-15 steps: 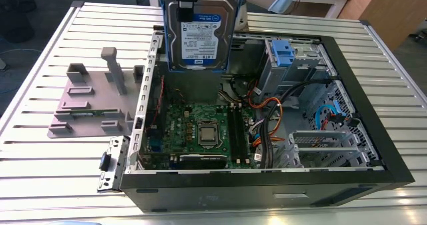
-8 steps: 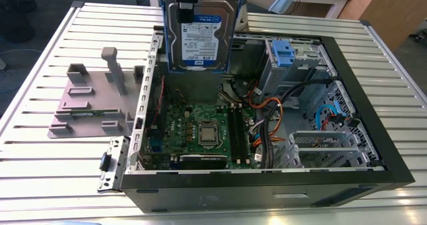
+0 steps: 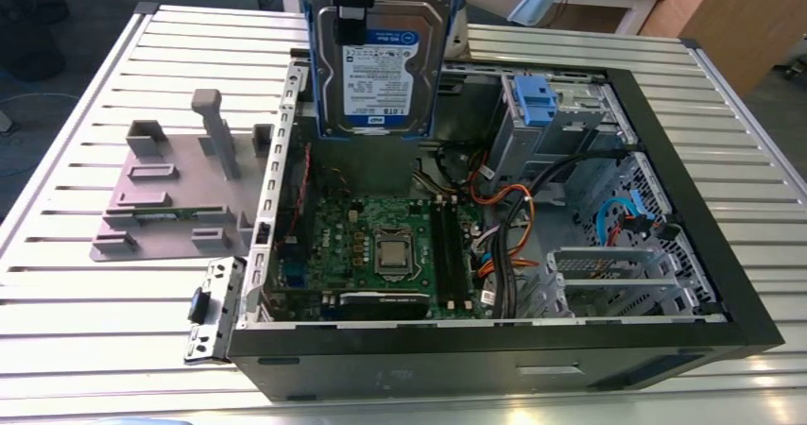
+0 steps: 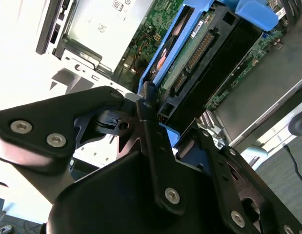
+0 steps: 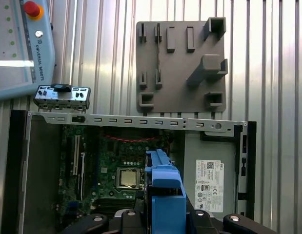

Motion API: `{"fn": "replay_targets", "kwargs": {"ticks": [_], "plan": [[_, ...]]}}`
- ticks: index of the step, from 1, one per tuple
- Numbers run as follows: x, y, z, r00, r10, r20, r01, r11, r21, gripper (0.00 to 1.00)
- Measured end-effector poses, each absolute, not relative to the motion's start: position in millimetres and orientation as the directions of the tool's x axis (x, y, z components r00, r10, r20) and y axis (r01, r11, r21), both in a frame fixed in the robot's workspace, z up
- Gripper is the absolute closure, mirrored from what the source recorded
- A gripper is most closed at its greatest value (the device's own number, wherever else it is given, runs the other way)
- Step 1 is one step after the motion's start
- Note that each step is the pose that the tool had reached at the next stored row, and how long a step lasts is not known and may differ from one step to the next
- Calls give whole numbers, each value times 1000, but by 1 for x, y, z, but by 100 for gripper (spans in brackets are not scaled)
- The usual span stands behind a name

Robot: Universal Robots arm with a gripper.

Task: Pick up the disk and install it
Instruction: 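Insert the disk into the insertion slot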

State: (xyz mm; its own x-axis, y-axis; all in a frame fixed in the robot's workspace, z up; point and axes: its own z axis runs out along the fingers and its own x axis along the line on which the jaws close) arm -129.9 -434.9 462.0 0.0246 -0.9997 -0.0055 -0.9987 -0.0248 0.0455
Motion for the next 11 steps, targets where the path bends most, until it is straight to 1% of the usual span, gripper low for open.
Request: {"fn": "replay_targets", "kwargs": {"ticks": [11], "plan": [[-130,-438,462,25,-1000,-5,-999,-25,45,63]]}}
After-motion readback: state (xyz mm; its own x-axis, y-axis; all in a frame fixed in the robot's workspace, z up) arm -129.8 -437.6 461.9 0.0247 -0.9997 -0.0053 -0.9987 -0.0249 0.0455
